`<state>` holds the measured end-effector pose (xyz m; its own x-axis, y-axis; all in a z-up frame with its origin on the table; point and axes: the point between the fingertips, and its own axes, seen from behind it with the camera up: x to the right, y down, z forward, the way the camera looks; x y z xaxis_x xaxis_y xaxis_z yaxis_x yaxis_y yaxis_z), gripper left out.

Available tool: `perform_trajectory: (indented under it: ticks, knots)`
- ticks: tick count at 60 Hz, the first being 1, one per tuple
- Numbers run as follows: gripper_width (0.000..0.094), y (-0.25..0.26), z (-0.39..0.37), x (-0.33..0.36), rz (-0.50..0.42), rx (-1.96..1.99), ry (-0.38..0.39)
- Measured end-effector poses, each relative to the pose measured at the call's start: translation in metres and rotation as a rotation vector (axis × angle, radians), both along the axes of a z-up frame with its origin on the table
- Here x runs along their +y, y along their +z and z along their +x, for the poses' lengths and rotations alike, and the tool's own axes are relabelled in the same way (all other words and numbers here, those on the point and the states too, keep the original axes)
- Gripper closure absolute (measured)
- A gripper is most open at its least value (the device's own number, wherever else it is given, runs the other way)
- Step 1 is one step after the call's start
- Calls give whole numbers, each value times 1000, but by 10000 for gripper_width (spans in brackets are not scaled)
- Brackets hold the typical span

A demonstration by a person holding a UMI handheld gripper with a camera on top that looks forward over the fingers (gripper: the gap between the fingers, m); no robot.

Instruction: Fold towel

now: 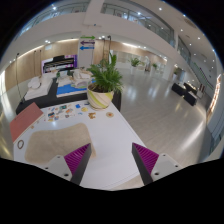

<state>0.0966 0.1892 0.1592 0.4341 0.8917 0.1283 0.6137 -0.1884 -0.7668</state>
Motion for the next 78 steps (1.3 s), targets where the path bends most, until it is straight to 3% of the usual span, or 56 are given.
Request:
perform_trajectory:
  ticks: [9,23,53,63,78]
  knots:
    - [79,9,12,-20,9,8,30]
    - [80,4,21,-114,12,6,99]
    - [81,-49,-45,-375,-30,35,436]
    - [81,-82,-94,-404,-41,45,464]
    - [94,-152,-156,-393,-31,-1,447]
